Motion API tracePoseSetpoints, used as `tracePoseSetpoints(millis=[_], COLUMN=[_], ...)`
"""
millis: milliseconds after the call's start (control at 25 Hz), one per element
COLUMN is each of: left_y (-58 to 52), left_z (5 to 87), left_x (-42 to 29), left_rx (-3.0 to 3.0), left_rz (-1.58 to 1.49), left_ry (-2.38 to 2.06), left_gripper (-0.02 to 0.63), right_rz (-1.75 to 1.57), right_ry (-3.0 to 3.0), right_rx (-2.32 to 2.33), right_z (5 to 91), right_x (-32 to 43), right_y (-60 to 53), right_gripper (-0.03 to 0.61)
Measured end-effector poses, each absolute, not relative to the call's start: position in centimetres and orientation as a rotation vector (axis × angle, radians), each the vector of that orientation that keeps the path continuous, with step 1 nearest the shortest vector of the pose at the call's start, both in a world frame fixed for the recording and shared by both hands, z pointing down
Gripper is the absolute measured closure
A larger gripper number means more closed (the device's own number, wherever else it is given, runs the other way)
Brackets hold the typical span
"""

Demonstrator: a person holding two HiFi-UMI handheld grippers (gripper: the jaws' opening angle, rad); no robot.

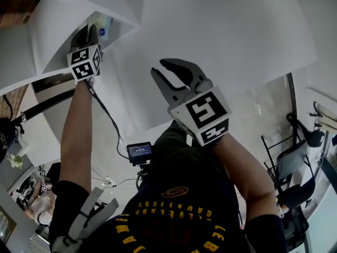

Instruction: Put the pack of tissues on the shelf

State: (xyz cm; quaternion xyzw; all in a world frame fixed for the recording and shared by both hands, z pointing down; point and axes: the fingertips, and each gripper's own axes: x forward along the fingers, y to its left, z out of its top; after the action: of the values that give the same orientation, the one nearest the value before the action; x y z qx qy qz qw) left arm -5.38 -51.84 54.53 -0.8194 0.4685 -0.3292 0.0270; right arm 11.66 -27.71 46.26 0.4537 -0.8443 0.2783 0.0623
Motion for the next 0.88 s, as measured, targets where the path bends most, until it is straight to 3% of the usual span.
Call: tracePoseSetpoints(millis=[200, 520, 880], left_y=[-51.5, -50.6, -46.5], left_z=[54.9, 53.6, 50.2], left_x=[-5.4, -5.8, -8.0], left_rx=[-2.546, -2.606, -2.679], left_rz=[-1.029, -0.965, -0.788], left_ry=[1.453, 1.533, 1.625], left_gripper=[0.564, 0.394, 0.367], right_rz=[0.843, 0.847, 0.878], right_ry=[-2.569, -2.582, -2.569], right_rx=[1.338, 1.336, 1.314], right_z=[46.2, 45.9, 46.4], right_x=[11.0, 10.8, 10.1], right_y=[-27.3, -26.5, -25.3], right_gripper=[0.505, 0.505, 0.505])
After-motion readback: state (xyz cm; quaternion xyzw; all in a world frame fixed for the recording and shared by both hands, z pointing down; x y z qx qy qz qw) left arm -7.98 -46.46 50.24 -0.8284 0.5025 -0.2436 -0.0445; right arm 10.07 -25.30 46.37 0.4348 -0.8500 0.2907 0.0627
